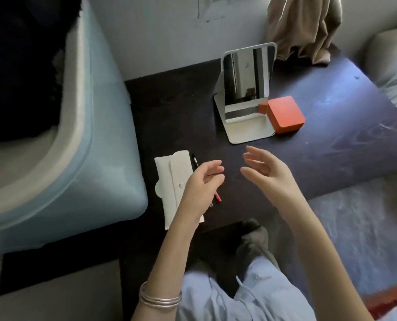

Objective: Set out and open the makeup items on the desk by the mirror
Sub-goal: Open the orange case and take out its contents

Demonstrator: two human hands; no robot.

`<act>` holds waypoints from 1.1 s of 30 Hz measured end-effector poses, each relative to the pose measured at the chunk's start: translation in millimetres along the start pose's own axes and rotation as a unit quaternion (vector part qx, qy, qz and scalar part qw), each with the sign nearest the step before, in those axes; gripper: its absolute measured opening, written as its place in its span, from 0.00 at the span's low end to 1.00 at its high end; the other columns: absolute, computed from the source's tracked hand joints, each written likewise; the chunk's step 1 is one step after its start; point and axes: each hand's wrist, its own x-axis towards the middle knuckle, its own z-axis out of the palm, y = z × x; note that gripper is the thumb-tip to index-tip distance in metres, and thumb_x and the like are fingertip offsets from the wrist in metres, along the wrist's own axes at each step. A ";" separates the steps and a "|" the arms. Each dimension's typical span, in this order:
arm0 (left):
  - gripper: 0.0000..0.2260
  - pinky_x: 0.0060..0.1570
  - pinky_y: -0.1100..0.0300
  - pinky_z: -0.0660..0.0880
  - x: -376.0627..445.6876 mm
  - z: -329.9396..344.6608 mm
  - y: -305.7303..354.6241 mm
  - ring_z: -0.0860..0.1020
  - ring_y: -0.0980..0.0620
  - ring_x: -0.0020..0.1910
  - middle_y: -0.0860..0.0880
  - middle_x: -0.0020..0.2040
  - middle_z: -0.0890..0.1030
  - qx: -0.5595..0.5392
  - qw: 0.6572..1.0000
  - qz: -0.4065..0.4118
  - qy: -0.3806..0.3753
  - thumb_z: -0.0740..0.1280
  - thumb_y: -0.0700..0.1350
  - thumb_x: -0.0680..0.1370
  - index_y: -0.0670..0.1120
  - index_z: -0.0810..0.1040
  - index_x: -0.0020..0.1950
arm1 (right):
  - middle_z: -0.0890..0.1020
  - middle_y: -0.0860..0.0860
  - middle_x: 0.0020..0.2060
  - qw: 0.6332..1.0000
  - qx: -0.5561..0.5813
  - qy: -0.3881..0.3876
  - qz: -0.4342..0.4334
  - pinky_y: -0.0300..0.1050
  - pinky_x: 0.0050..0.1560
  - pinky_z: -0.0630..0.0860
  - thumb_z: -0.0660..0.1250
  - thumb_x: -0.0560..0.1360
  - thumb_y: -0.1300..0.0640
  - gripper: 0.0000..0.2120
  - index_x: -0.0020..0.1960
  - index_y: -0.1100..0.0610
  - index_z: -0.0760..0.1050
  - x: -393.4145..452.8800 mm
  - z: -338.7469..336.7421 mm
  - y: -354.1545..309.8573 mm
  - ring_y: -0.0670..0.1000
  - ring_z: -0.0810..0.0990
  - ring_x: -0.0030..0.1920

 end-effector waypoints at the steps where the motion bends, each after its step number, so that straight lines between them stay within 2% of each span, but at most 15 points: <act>1: 0.14 0.61 0.61 0.73 9.4 6.9 4.5 0.75 0.60 0.59 0.58 0.56 0.78 0.002 1.000 -0.003 0.003 0.62 0.41 0.80 0.51 0.73 0.65 | 0.77 0.46 0.60 1.000 -0.008 -0.008 0.000 0.47 0.67 0.71 0.69 0.75 0.59 0.23 0.68 0.50 0.69 11.4 -7.4 2.7 0.46 0.75 0.63; 6: 0.15 0.62 0.60 0.73 58.6 54.2 30.3 0.75 0.58 0.59 0.54 0.58 0.78 -0.010 0.999 -0.032 0.021 0.62 0.41 0.80 0.49 0.72 0.66 | 0.76 0.48 0.62 0.998 -0.044 -0.032 0.006 0.43 0.66 0.70 0.68 0.75 0.59 0.23 0.69 0.51 0.69 75.5 -56.6 15.4 0.46 0.74 0.63; 9: 0.16 0.57 0.62 0.74 88.7 91.0 46.7 0.76 0.57 0.58 0.53 0.58 0.78 -0.036 0.998 -0.056 0.020 0.62 0.40 0.80 0.48 0.71 0.67 | 0.75 0.50 0.64 0.996 -0.069 -0.052 0.002 0.42 0.65 0.69 0.68 0.75 0.59 0.24 0.69 0.53 0.69 113.6 -88.3 25.5 0.47 0.73 0.64; 14: 0.18 0.60 0.59 0.73 134.5 154.6 70.2 0.75 0.54 0.61 0.51 0.62 0.76 -0.085 0.991 -0.097 0.020 0.62 0.41 0.80 0.47 0.69 0.70 | 0.74 0.50 0.64 0.989 -0.120 -0.091 0.003 0.40 0.63 0.68 0.68 0.75 0.59 0.24 0.70 0.55 0.68 162.2 -134.6 45.5 0.48 0.72 0.64; 17: 0.18 0.58 0.60 0.73 153.9 181.2 76.7 0.74 0.54 0.61 0.51 0.63 0.75 -0.091 0.989 -0.118 0.011 0.61 0.41 0.80 0.48 0.69 0.70 | 0.74 0.46 0.59 0.988 -0.133 -0.076 -0.002 0.39 0.63 0.65 0.68 0.74 0.59 0.24 0.69 0.57 0.69 189.0 -152.5 58.4 0.50 0.71 0.65; 19: 0.18 0.59 0.61 0.72 162.5 190.4 77.0 0.74 0.55 0.62 0.51 0.63 0.75 -0.085 0.987 -0.132 0.013 0.61 0.41 0.80 0.48 0.69 0.70 | 0.71 0.50 0.64 0.983 -0.173 -0.061 0.002 0.38 0.62 0.61 0.68 0.75 0.58 0.25 0.70 0.58 0.68 207.5 -157.5 68.4 0.51 0.67 0.69; 21: 0.18 0.58 0.62 0.72 168.7 193.7 75.0 0.74 0.55 0.62 0.52 0.63 0.75 -0.083 0.985 -0.147 0.024 0.61 0.41 0.80 0.48 0.69 0.70 | 0.63 0.58 0.72 0.970 -0.232 -0.069 0.030 0.45 0.67 0.59 0.67 0.75 0.56 0.27 0.72 0.59 0.64 225.6 -155.9 79.9 0.56 0.58 0.73; 24: 0.18 0.57 0.61 0.73 176.0 193.1 71.1 0.74 0.56 0.60 0.52 0.62 0.76 -0.083 0.982 -0.167 0.041 0.62 0.40 0.79 0.48 0.69 0.69 | 0.50 0.67 0.74 0.942 -0.319 -0.089 0.060 0.57 0.73 0.51 0.66 0.76 0.50 0.33 0.75 0.62 0.58 252.7 -143.9 97.6 0.64 0.46 0.75; 26: 0.19 0.60 0.59 0.73 181.0 193.5 69.4 0.75 0.56 0.60 0.52 0.61 0.76 -0.080 0.980 -0.178 0.050 0.62 0.40 0.79 0.48 0.70 0.69 | 0.47 0.70 0.73 0.927 -0.363 -0.077 0.059 0.60 0.73 0.48 0.66 0.75 0.49 0.35 0.75 0.62 0.56 271.3 -134.3 105.2 0.67 0.45 0.74; 29: 0.20 0.65 0.55 0.70 192.3 197.8 69.7 0.73 0.55 0.61 0.52 0.63 0.75 -0.059 0.980 -0.188 0.038 0.62 0.41 0.78 0.48 0.69 0.70 | 0.46 0.71 0.73 0.907 -0.412 -0.057 0.069 0.65 0.71 0.50 0.66 0.74 0.47 0.35 0.73 0.62 0.58 292.3 -121.4 112.6 0.70 0.47 0.73; 31: 0.20 0.65 0.56 0.69 202.0 200.9 70.8 0.73 0.55 0.61 0.52 0.63 0.75 -0.059 0.979 -0.194 0.029 0.62 0.40 0.78 0.47 0.69 0.71 | 0.48 0.72 0.73 0.896 -0.435 -0.048 0.072 0.68 0.70 0.52 0.66 0.73 0.47 0.30 0.67 0.64 0.64 299.3 -112.8 117.1 0.72 0.49 0.72; 33: 0.20 0.65 0.56 0.69 211.1 203.1 71.5 0.73 0.54 0.63 0.50 0.65 0.74 -0.059 0.977 -0.203 0.020 0.62 0.40 0.79 0.47 0.68 0.71 | 0.49 0.72 0.72 0.892 -0.446 -0.034 0.063 0.71 0.68 0.51 0.63 0.74 0.49 0.25 0.63 0.64 0.65 303.4 -105.5 122.8 0.73 0.49 0.72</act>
